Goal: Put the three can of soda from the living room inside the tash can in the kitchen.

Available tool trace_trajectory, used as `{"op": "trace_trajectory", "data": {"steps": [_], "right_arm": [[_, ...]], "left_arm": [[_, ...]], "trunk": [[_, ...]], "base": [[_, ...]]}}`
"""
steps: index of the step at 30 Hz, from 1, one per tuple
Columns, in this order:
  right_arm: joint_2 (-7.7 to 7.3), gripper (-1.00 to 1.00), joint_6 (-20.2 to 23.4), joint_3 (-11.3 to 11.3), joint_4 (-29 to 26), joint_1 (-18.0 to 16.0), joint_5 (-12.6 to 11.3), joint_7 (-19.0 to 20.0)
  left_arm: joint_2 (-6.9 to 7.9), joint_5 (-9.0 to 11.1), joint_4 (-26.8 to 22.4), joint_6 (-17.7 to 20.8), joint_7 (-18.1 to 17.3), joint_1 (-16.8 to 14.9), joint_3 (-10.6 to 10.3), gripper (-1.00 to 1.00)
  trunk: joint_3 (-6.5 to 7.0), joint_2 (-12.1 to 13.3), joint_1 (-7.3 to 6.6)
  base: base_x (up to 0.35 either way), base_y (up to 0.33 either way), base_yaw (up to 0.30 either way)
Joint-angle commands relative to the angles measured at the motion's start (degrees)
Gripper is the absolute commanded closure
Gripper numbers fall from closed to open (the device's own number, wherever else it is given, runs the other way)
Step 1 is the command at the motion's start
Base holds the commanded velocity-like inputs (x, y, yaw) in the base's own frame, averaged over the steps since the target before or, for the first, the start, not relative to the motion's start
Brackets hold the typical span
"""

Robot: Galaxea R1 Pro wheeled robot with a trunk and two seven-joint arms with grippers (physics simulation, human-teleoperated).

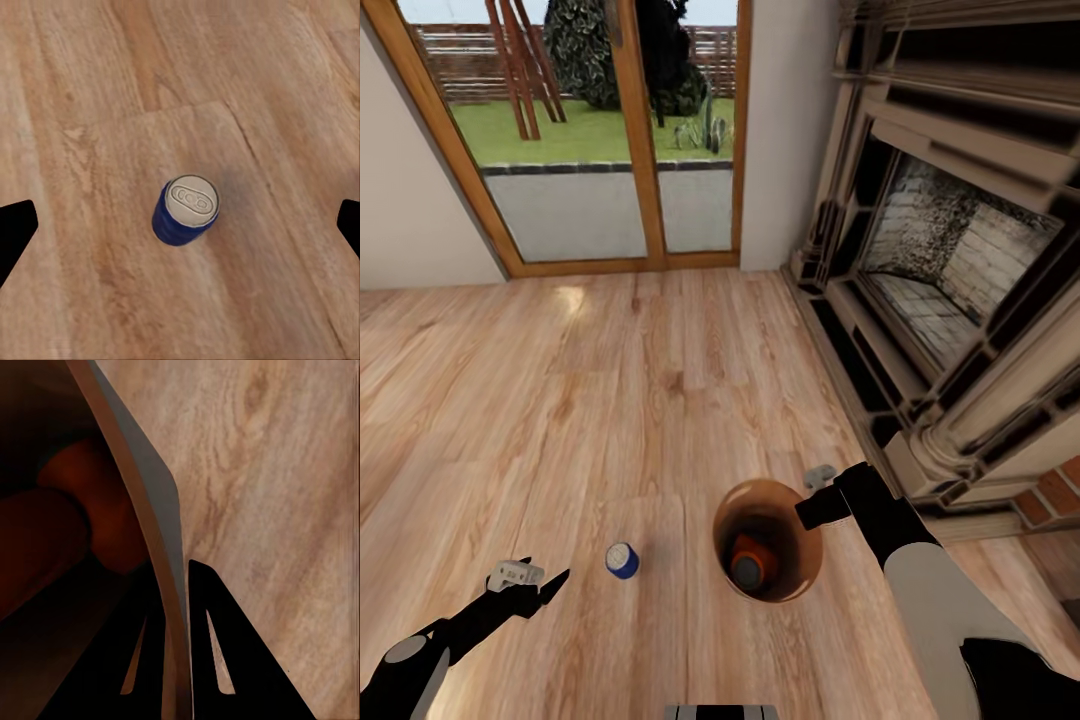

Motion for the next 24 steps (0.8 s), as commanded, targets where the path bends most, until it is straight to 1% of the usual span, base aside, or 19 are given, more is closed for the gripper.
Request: {"op": "trace_trajectory", "data": {"steps": [1, 11, 16, 19, 20, 21, 24], "right_arm": [[0.02, 1.00, 0.5, -0.1, 0.0, 0.0, -1.1, 0.2], [0.03, 1.00, 0.5, -0.1, 0.0, 0.0, -1.1, 0.1], [0.03, 1.00, 0.5, 0.0, 0.0, 0.0, -1.1, 0.1], [0.03, 1.00, 0.5, 0.0, 0.0, 0.0, -1.1, 0.1], [0.03, 1.00, 0.5, 0.0, 0.0, 0.0, -1.1, 0.1], [0.03, 1.00, 0.5, 0.0, 0.0, 0.0, -1.1, 0.1], [0.03, 1.00, 0.5, 0.0, 0.0, 0.0, -1.1, 0.1]], "left_arm": [[-0.01, 0.0, 0.0, 0.0, 0.0, 0.0, 0.0, -1.00], [-0.07, -0.2, 0.1, 0.0, 0.0, 0.0, -0.1, -1.00], [-0.05, -0.4, 2.4, -1.5, 0.1, 0.0, -0.2, -1.00], [-0.06, -0.5, 2.7, -1.9, 1.1, 0.0, -0.3, -1.00], [-0.05, -0.6, 2.9, -2.0, 2.5, 0.0, -0.4, -1.00], [-0.05, -0.6, 2.9, -2.0, 2.8, 0.0, -0.4, -1.00], [-0.06, -0.7, 3.0, -2.1, 3.9, 0.0, -0.4, -1.00]], "trunk": [[0.01, 0.0, 0.00], [0.01, 0.0, 0.00], [0.01, 0.0, 0.00], [0.01, 0.0, 0.00], [0.01, 0.0, 0.00], [0.01, 0.0, 0.00], [0.01, 0.0, 0.00]], "base": [[0.323, 0.000, 0.000], [0.323, 0.000, 0.000], [0.324, 0.000, 0.000], [0.324, 0.000, 0.000], [0.274, -0.017, 0.000], [0.241, -0.013, 0.000], [0.139, -0.007, 0.000]]}}
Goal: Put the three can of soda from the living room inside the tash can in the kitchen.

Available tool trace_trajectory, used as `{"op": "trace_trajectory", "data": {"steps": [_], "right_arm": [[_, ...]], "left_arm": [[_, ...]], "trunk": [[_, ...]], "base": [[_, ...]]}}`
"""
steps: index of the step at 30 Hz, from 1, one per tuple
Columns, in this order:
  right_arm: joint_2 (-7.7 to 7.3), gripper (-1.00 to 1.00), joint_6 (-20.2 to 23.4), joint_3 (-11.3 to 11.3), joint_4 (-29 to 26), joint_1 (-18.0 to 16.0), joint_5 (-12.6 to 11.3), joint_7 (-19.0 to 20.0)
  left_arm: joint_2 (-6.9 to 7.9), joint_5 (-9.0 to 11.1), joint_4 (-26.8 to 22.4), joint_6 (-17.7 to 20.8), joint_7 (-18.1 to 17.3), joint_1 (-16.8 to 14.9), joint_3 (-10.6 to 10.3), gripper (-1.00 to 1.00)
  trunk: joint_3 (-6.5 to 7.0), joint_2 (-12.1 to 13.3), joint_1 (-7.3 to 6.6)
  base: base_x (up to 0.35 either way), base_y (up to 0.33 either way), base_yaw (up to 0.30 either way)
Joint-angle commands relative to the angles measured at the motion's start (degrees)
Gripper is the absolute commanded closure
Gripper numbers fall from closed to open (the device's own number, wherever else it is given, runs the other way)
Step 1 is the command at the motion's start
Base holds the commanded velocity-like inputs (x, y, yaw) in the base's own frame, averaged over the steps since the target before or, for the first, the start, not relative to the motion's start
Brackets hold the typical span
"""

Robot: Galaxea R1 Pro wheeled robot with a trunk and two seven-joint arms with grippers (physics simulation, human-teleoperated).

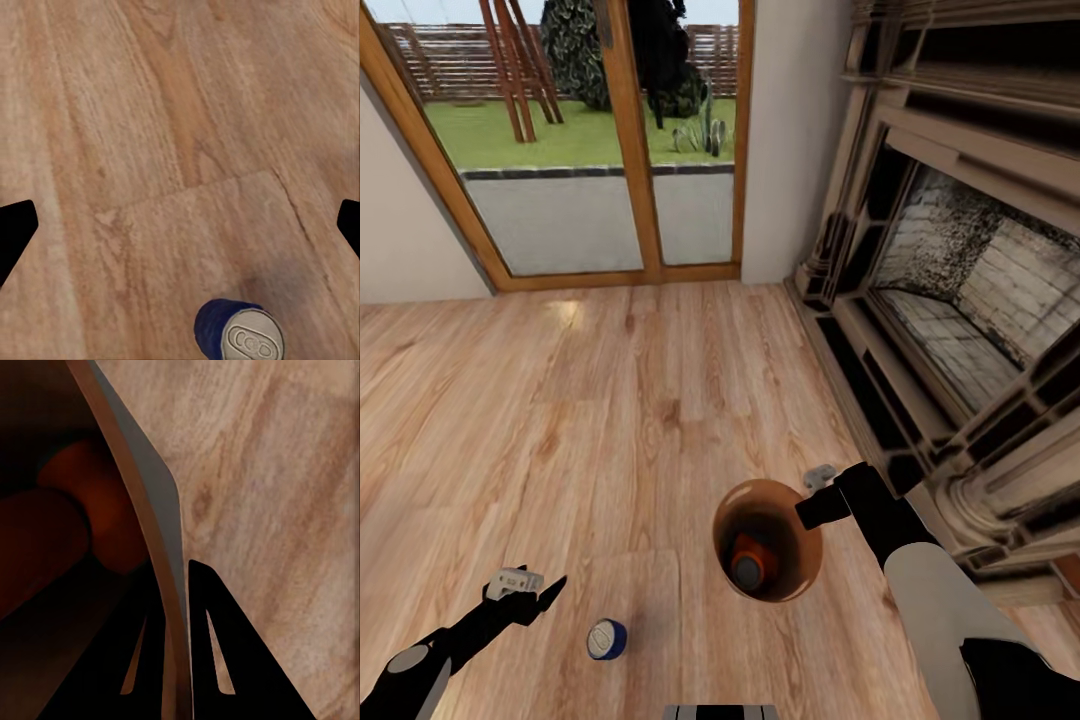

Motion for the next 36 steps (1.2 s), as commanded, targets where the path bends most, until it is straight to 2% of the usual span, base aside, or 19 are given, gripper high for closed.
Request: {"op": "trace_trajectory", "data": {"steps": [1, 12, 20, 27, 30, 31, 36], "right_arm": [[0.02, 1.00, 0.6, 0.0, 0.0, 0.0, -1.2, 0.3], [0.02, 1.00, 0.7, 0.0, -0.1, 0.0, -1.2, 0.3], [0.02, 1.00, 0.7, 0.0, -0.1, 0.0, -1.2, 0.3], [0.02, 1.00, 0.7, -0.1, -0.1, 0.0, -1.2, 0.3], [0.02, 1.00, 0.7, -0.1, -0.1, 0.0, -1.2, 0.3], [0.02, 1.00, 0.7, -0.1, -0.1, 0.0, -1.2, 0.3], [0.02, 1.00, 0.7, -0.1, -0.1, 0.0, -1.2, 0.2]], "left_arm": [[0.00, 0.0, 0.0, 0.0, 0.1, 0.0, 0.0, -1.00], [-0.01, -0.1, 0.3, 0.0, 0.6, 0.0, 0.0, -1.00], [0.03, 0.0, 2.4, 0.1, 0.6, 0.0, 0.0, -1.00], [-0.09, -0.2, 2.8, 0.4, 0.9, 0.0, 0.0, -1.00], [-0.86, -0.3, 4.0, 0.4, 0.9, 0.0, -0.1, -1.00], [-1.49, -0.3, 5.9, 0.2, 1.0, 0.0, -0.1, -1.00], [-1.99, -0.3, 8.4, 0.1, 1.0, -0.1, -0.2, -1.00]], "trunk": [[0.00, 0.0, 0.00], [0.31, 0.0, 0.00], [0.35, 0.0, 0.00], [-0.91, -2.8, 1.53], [-1.45, -4.0, 2.19], [-1.62, -4.4, 2.41], [-2.52, -6.4, 3.51]], "base": [[0.067, -0.004, -0.009], [0.010, -0.001, -0.180], [0.000, 0.000, -0.028], [0.000, 0.000, -0.001], [0.000, 0.000, 0.000], [0.000, 0.000, 0.000], [0.000, 0.000, 0.000]]}}
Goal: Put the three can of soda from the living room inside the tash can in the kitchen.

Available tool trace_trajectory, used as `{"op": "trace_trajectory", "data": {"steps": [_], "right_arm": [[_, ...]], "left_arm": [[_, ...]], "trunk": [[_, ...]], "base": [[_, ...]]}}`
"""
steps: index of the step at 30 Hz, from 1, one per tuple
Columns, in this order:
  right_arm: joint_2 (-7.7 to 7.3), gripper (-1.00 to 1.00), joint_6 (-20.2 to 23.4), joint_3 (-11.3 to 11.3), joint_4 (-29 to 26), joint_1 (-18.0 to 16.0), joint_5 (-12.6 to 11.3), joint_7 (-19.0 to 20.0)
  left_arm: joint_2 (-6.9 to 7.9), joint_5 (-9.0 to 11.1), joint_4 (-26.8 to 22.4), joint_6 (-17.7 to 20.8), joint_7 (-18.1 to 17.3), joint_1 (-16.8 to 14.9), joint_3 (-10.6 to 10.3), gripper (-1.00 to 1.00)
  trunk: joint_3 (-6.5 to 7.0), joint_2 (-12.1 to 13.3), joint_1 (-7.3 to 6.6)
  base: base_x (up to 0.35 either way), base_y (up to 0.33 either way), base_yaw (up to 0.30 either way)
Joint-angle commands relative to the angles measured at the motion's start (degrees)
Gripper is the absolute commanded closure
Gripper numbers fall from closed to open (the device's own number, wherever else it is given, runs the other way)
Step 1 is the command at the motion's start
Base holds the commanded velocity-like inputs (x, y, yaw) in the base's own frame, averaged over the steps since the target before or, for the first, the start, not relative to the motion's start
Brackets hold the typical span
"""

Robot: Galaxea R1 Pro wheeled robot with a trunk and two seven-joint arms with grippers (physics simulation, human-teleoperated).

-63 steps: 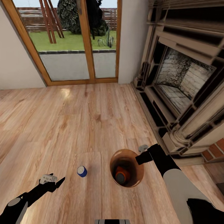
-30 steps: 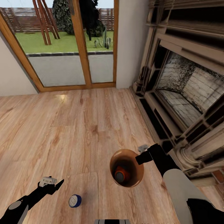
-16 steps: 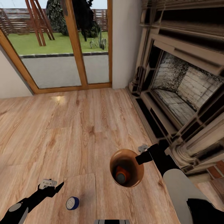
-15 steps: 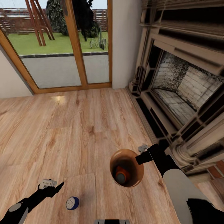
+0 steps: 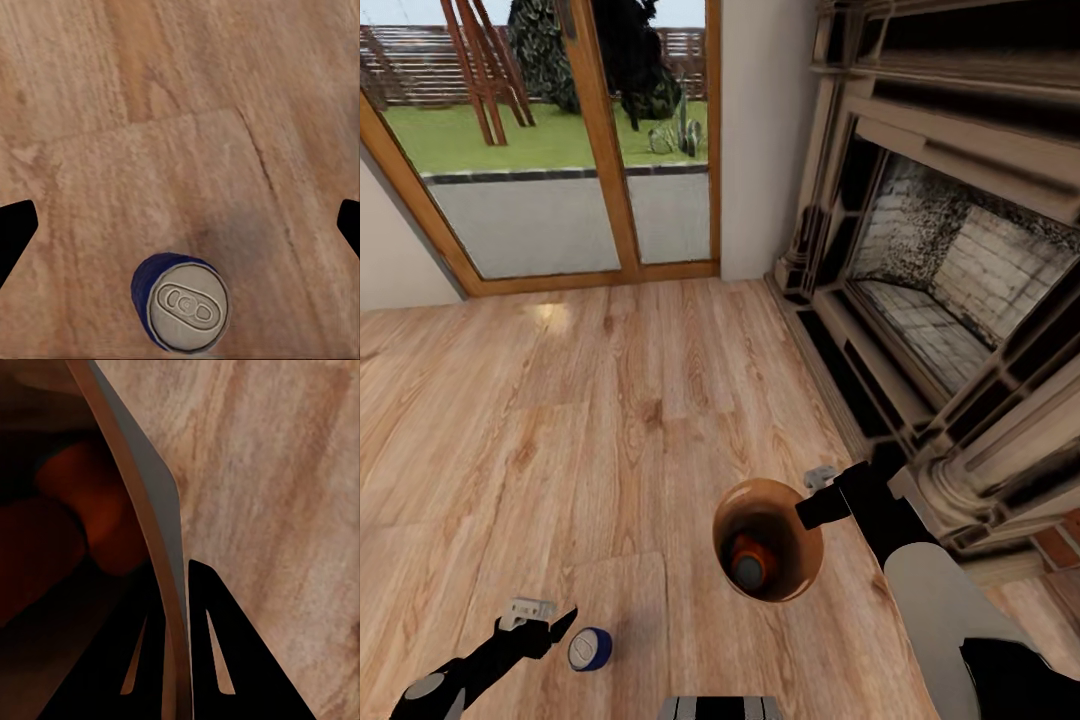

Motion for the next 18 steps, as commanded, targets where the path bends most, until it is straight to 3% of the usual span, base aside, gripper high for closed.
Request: {"op": "trace_trajectory", "data": {"steps": [1, 4, 8, 10, 13, 18], "right_arm": [[0.02, 1.00, 0.5, -0.1, 0.0, 0.0, -1.1, 0.2], [0.07, 1.00, 0.6, -0.1, -0.2, 0.0, -1.1, 0.3], [1.68, 1.00, 4.9, -0.2, -3.6, -0.1, -1.0, 0.2], [2.28, 1.00, 11.8, 0.0, -10.8, -0.1, -0.9, 0.3], [2.52, 1.00, 16.2, 0.2, -17.5, -0.1, -0.8, 0.3], [2.64, 1.00, 16.5, 1.2, -20.7, -0.3, -0.6, 0.4]], "left_arm": [[-0.37, 0.0, 0.4, 0.0, 0.0, 0.0, -0.2, -1.00], [-1.36, 0.1, 1.5, -0.1, 0.5, 0.0, -1.1, -1.00], [-1.69, 0.2, 2.0, -0.1, 1.9, 0.0, -1.7, -1.00], [-1.78, 0.2, 2.2, -0.2, 2.2, 0.0, -1.8, -1.00], [-1.81, 0.2, 2.2, -0.2, 2.3, 0.0, -1.9, -1.00], [-1.80, 0.3, 2.2, -0.3, 2.4, 0.0, -1.9, -1.00]], "trunk": [[-0.18, -0.4, 0.22], [-0.72, -1.6, 0.88], [-1.44, -3.2, 1.76], [-1.79, -4.0, 2.20], [-1.97, -4.4, 2.42], [-1.97, -4.4, 2.42]], "base": [[0.000, 0.000, 0.000], [0.000, 0.000, 0.000], [0.000, 0.000, 0.000], [0.000, 0.000, 0.000], [0.000, 0.000, 0.000], [0.000, 0.000, 0.000]]}}
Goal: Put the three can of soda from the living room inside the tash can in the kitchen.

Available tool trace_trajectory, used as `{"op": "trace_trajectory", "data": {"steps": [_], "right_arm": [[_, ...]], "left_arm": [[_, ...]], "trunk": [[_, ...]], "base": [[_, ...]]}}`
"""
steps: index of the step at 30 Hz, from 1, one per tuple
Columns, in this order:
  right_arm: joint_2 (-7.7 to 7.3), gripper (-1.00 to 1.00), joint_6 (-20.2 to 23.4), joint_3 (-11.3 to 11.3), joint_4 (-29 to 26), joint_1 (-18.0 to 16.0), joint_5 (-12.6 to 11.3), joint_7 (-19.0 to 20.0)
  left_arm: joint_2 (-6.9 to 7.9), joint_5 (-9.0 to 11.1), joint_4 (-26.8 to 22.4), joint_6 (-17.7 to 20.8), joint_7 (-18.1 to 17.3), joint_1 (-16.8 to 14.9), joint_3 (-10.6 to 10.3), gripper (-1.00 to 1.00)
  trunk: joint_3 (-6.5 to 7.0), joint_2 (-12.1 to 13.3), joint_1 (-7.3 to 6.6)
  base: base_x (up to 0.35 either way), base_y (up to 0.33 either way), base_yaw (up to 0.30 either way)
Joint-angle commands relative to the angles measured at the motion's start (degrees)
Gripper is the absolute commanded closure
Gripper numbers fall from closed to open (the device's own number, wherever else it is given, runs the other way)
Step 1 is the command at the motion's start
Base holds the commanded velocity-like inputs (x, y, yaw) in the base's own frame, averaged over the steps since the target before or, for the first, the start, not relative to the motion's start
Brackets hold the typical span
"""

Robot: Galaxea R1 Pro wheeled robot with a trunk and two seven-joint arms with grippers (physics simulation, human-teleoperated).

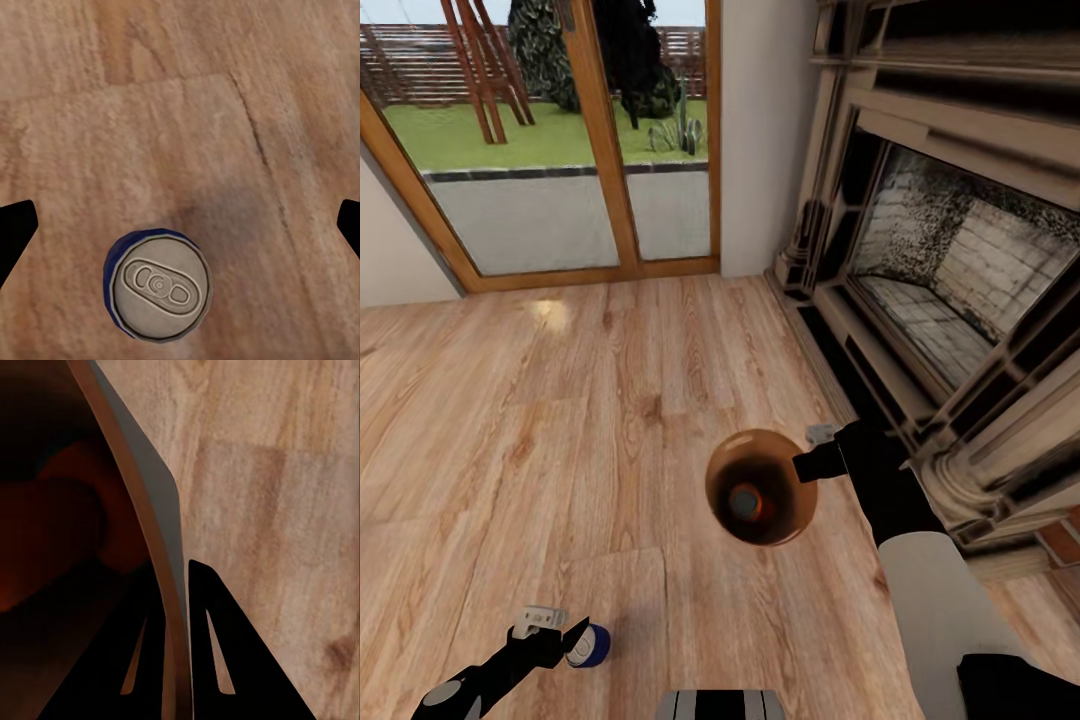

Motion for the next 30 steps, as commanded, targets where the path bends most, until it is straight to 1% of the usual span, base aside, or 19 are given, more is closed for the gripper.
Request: {"op": "trace_trajectory", "data": {"steps": [1, 3, 10, 19, 30], "right_arm": [[0.01, 1.00, 0.2, 0.1, -0.1, 0.0, -0.8, 0.2], [0.02, 1.00, 0.2, 0.2, -0.4, -0.1, -0.8, 0.2], [-0.11, 1.00, 0.2, 0.2, -0.6, -0.2, -1.0, 0.2], [-0.15, 1.00, 0.2, 0.3, -0.6, -0.2, -0.9, 0.2], [-0.15, 1.00, 0.2, 0.3, -0.6, 0.0, -0.7, 0.2]], "left_arm": [[0.00, 0.0, 0.0, 0.0, 0.0, 0.0, 0.0, -1.00], [0.00, 0.0, 0.0, -0.1, 0.1, 0.0, 0.0, -1.00], [0.00, 0.1, 0.1, -0.2, 0.1, 0.0, 0.5, -1.00], [0.00, 0.1, 0.1, -0.2, 0.1, 0.0, 0.5, -1.00], [0.00, 0.0, 0.1, -0.2, 0.1, 0.0, 0.5, -1.00]], "trunk": [[0.00, 0.0, 0.00], [0.00, 0.0, 0.00], [-1.25, -2.8, 1.53], [-1.25, -2.8, 1.53], [-3.23, -7.2, 3.95]], "base": [[0.000, 0.000, 0.000], [0.000, 0.000, 0.000], [0.000, 0.000, 0.000], [0.000, 0.000, 0.000], [0.000, 0.000, 0.000]]}}
